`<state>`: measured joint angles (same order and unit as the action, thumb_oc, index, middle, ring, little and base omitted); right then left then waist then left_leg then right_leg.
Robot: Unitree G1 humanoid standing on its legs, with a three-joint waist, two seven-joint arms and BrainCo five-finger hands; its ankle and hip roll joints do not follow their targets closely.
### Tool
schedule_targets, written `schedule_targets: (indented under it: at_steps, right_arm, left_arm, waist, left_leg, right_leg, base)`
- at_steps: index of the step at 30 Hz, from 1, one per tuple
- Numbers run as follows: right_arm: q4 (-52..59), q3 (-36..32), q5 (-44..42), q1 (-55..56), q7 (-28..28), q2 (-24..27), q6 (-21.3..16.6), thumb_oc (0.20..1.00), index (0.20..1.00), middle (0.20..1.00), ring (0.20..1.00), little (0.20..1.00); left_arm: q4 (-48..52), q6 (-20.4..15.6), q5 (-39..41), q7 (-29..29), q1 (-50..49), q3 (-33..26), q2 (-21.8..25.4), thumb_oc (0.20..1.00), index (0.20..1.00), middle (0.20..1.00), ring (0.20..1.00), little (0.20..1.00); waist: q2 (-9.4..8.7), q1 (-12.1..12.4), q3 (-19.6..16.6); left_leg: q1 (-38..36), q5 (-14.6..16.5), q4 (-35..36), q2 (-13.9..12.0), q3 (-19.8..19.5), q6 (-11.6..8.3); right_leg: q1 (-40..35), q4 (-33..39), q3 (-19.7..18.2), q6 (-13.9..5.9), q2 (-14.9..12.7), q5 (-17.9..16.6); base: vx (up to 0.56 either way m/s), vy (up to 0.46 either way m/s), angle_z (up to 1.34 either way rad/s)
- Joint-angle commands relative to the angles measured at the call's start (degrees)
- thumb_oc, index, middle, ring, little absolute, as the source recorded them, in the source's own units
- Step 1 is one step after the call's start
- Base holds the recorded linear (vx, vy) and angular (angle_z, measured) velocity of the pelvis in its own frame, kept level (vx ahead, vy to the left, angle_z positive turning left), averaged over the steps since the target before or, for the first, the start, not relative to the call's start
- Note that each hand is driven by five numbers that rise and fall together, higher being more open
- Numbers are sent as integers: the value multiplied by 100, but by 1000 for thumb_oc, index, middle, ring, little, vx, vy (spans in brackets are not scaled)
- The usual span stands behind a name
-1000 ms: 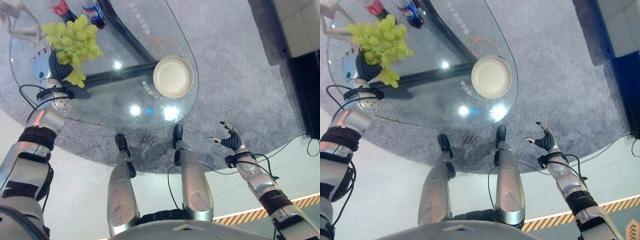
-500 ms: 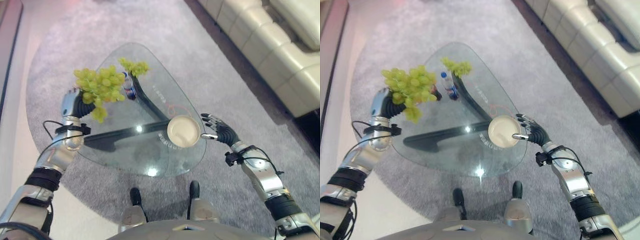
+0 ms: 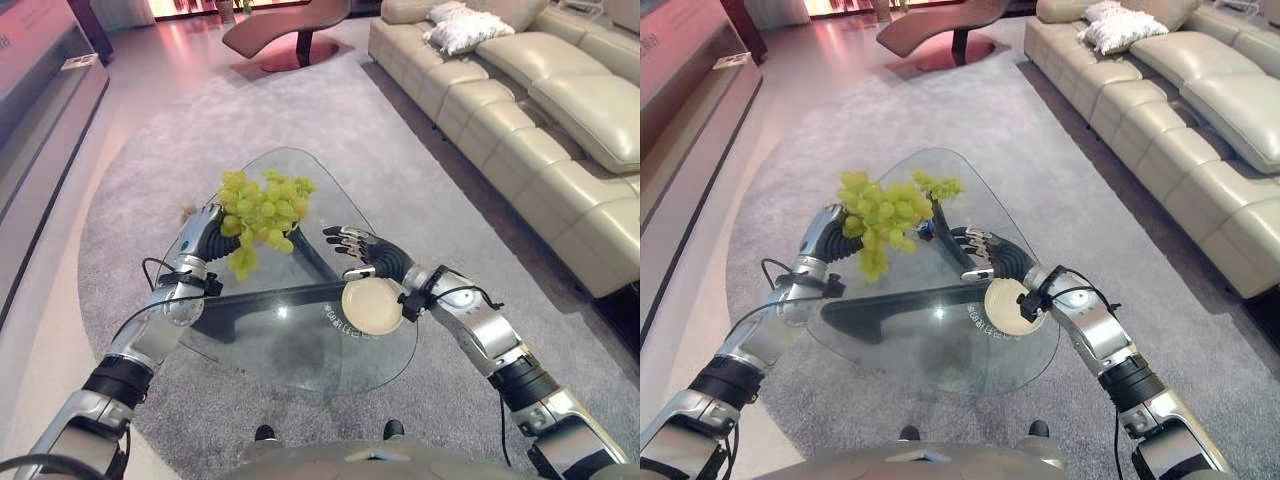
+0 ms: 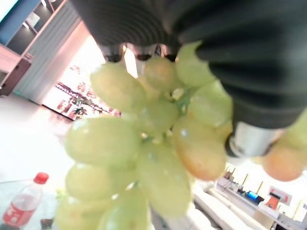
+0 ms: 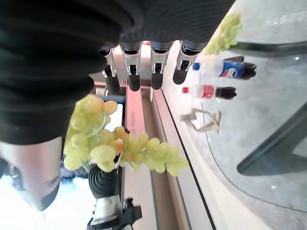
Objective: Pick up fruits into the plate
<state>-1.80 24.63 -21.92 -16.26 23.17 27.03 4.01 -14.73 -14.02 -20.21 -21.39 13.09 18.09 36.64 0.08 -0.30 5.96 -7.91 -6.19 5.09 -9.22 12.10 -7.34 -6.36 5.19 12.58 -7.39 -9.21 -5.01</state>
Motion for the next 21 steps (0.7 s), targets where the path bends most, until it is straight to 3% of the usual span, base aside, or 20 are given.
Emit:
schedule_targets:
  at_steps: [1,11,21]
  right_arm:
    - [478,186,-175,-513,-125,-281,-190,1000,1000,1000,1000,1000]
    - [908,137,-129,-799,-828,-282,-212,1000,1000,1000,1000,1000]
    - [1305,-102,829,-822,-1940,-291,-681,1000,1000,1000,1000,1000]
  left_arm:
    - [109,-353,129,-22,425,103,39,200,200,200,200,200]
    - [49,-276,147,17,317,311,-206,200,200,200,200,200]
    - [38,-261,276,-86,103,454,-566,200,200,200,200,200]
  waist:
    - [-116,84,-99]
    - [-129,88,-105]
    - [-108,48,-112]
  left_leg:
    - [175,624,-395,41,-10,59]
    - [110,660,-345,41,17,81]
    - [87,698,-296,46,43,111]
  right_leg:
    - [-101,-421,385,-87,-217,480]
    - [-121,-329,338,-155,-263,414]
    - [-93,-286,271,-195,-279,393]
  base:
    - [0,0,0]
    - [-2,4,-2]
    - [0,0,0]
